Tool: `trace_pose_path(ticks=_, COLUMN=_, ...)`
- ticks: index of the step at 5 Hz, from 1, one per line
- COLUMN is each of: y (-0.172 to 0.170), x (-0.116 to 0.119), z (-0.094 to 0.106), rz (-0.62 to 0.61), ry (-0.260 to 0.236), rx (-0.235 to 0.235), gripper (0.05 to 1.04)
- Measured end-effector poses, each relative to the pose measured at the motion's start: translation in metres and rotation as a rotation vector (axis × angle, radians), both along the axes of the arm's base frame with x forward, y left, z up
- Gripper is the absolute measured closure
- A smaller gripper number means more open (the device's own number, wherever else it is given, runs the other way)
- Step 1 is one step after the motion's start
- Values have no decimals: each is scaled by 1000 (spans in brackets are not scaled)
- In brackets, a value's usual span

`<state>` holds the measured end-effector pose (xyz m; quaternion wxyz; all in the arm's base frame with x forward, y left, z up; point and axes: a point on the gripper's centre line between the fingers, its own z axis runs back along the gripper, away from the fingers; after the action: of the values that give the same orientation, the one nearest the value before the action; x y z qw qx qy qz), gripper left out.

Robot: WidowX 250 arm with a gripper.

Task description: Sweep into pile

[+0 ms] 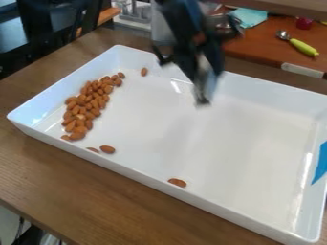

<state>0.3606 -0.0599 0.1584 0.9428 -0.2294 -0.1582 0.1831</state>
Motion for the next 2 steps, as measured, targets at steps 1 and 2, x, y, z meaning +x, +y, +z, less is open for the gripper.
trace_pose_path(ticks=1, y=-34, x=-13, z=-29, rz=-44, ry=-11, rx=51, gripper=707)
trace_pose_path(ticks=2, y=-59, x=-24, z=-48, rz=-96, ry=-52, rx=101, gripper=707)
